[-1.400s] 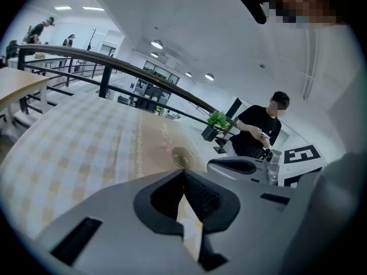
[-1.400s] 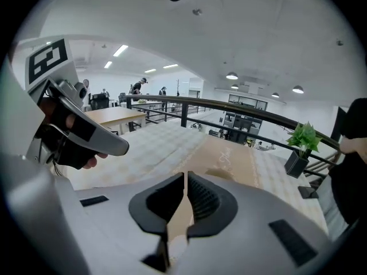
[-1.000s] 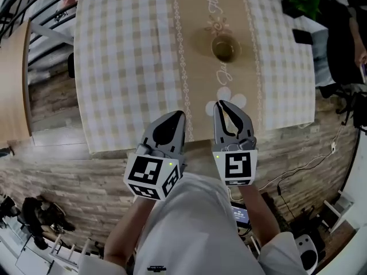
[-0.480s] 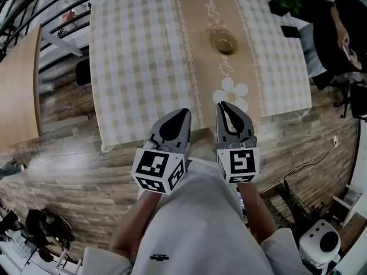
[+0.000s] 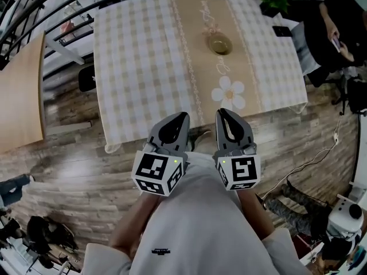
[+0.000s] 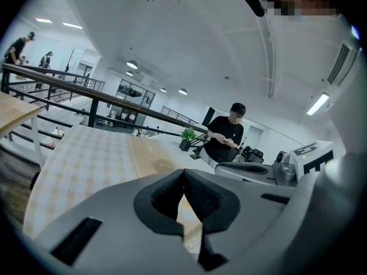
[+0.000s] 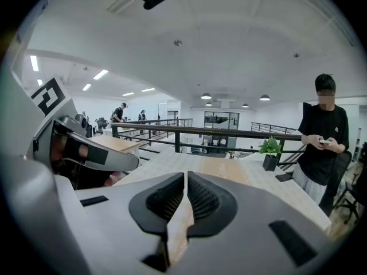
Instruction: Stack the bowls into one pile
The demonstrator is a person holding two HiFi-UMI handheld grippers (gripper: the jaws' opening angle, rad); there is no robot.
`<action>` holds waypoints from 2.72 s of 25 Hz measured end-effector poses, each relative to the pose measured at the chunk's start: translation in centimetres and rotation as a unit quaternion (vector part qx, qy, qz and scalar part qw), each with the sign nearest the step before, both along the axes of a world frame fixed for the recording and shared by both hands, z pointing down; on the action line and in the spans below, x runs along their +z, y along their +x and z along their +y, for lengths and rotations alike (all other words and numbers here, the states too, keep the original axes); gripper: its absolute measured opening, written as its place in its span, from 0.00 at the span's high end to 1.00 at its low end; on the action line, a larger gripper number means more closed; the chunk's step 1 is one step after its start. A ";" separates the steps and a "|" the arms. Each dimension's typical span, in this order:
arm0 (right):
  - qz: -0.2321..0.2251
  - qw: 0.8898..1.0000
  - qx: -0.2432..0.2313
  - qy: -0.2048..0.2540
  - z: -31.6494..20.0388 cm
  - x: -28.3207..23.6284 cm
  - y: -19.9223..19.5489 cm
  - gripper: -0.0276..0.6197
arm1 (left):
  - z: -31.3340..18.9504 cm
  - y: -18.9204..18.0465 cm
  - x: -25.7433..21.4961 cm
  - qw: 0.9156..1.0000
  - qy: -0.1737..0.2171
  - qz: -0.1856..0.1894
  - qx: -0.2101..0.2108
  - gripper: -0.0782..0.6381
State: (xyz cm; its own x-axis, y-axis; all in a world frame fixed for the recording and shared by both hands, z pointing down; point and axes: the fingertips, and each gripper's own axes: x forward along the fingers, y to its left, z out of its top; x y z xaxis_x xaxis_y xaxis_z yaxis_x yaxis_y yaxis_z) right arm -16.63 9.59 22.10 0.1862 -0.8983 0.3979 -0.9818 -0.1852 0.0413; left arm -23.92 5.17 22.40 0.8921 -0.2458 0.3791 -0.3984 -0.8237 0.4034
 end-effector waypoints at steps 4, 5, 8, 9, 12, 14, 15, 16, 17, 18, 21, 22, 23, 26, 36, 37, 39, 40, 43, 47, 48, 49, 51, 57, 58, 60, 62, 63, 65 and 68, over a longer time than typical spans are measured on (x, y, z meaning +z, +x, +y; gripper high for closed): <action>-0.014 1.000 0.004 0.011 2.2 -0.9 1.6 0.90 | 1.8 1.6 -1.0 1.000 0.015 -0.004 0.005 0.86; -0.019 1.000 0.006 0.014 2.8 -1.0 2.0 0.90 | 2.3 2.2 -1.1 1.000 0.019 -0.006 0.006 0.86; -0.027 0.999 0.017 0.025 4.3 -1.7 2.3 0.90 | 3.6 2.7 -1.6 0.999 0.034 -0.015 0.011 0.86; -0.028 0.999 0.021 0.030 4.6 -2.1 1.9 0.90 | 3.9 2.3 -1.8 0.999 0.040 -0.015 0.012 0.86; -0.037 0.998 0.028 0.052 4.8 -2.9 -0.1 0.90 | 4.1 0.6 -2.2 0.999 0.049 -0.009 0.009 0.86; -0.038 0.997 0.030 0.066 5.0 -3.3 -0.6 0.89 | 4.2 0.3 -2.6 0.999 0.054 -0.004 0.005 0.86; -0.037 0.996 0.032 0.074 5.1 -3.7 -0.5 0.89 | 4.4 0.5 -2.8 0.998 0.057 -0.003 0.006 0.86; -0.035 0.996 0.032 0.082 5.2 -4.1 -0.3 0.90 | 4.7 0.9 -3.0 0.998 0.061 -0.002 0.008 0.86; -0.033 0.995 0.030 0.088 5.3 -4.5 -0.1 0.90 | 5.1 1.3 -3.1 0.998 0.064 -0.002 0.012 0.86; -0.031 0.995 0.028 0.094 5.4 -4.8 0.1 0.90 | 5.5 1.8 -3.3 0.998 0.067 -0.003 0.015 0.86; -0.035 0.994 0.023 0.098 5.8 -5.2 0.8 0.90 | 6.7 3.0 -3.5 0.997 0.072 -0.003 0.023 0.86; -0.036 0.994 0.022 0.098 5.9 -5.2 1.1 0.89 | 6.9 3.3 -3.5 0.997 0.071 -0.003 0.025 0.86; -0.036 0.994 0.020 0.098 6.1 -5.2 1.4 0.90 | 7.2 3.6 -3.5 0.997 0.069 -0.003 0.026 0.86; -0.041 0.996 0.015 0.083 6.7 -4.8 1.8 0.90 | 7.8 4.2 -3.4 0.997 0.067 -0.005 0.031 0.86; -0.060 0.996 -0.018 0.067 7.9 -3.4 2.4 0.90 | 8.8 5.1 -3.0 0.997 0.069 -0.014 0.019 0.86; -0.062 0.996 -0.020 0.067 7.9 -3.4 2.5 0.90 | 8.8 5.2 -3.0 0.997 0.069 -0.015 0.018 0.86; -0.067 0.995 -0.022 0.069 8.0 -3.3 2.7 0.90 | 9.0 5.4 -2.9 0.997 0.071 -0.018 0.017 0.86; -0.070 0.995 -0.021 0.071 8.1 -3.3 3.1 0.91 | 9.1 5.8 -2.9 0.997 0.072 -0.019 0.017 0.86; -0.073 0.995 -0.020 0.069 8.7 -3.1 4.5 0.91 | 9.7 7.2 -2.7 0.997 0.072 -0.023 0.017 0.86; -0.075 0.995 -0.018 0.069 8.6 -2.9 4.2 0.91 | 9.6 7.0 -2.6 0.997 0.073 -0.025 0.019 0.86; -0.074 0.995 -0.019 0.068 8.4 -2.8 4.0 0.91 | 9.5 6.8 -2.6 0.997 0.073 -0.025 0.019 0.86; -0.073 0.995 -0.020 0.068 8.3 -2.8 3.9 0.91 | 9.5 6.7 -2.6 0.997 0.073 -0.025 0.019 0.86; -0.071 0.995 -0.020 0.067 8.3 -2.9 4.1 0.91 | 9.4 6.9 -2.6 0.997 0.073 -0.025 0.018 0.86; -0.066 0.996 -0.025 0.057 8.2 -2.8 4.7 0.91 | 9.4 7.6 -2.6 0.997 0.074 -0.025 0.019 0.86; -0.066 0.996 -0.024 0.057 8.2 -2.7 4.8 0.91 | 9.4 7.6 -2.6 0.997 0.074 -0.025 0.019 0.86; -0.068 0.996 -0.023 0.058 8.2 -2.6 4.9 0.91 | 9.3 7.7 -2.5 0.997 0.074 -0.025 0.018 0.86; -0.071 0.996 -0.021 0.059 8.2 -2.6 5.0 0.91 | 9.2 7.8 -2.4 0.997 0.074 -0.026 0.017 0.86; -0.072 0.995 -0.021 0.059 8.1 -2.5 5.0 0.91 | 9.2 7.8 -2.4 0.997 0.073 -0.026 0.018 0.86; -0.072 0.995 -0.021 0.059 8.0 -2.6 5.1 0.91 | 9.1 7.9 -2.4 0.997 0.074 -0.027 0.018 0.86; -0.071 0.996 -0.021 0.058 8.0 -2.7 5.2 0.91 | 9.0 8.0 -2.6 0.997 0.073 -0.028 0.019 0.86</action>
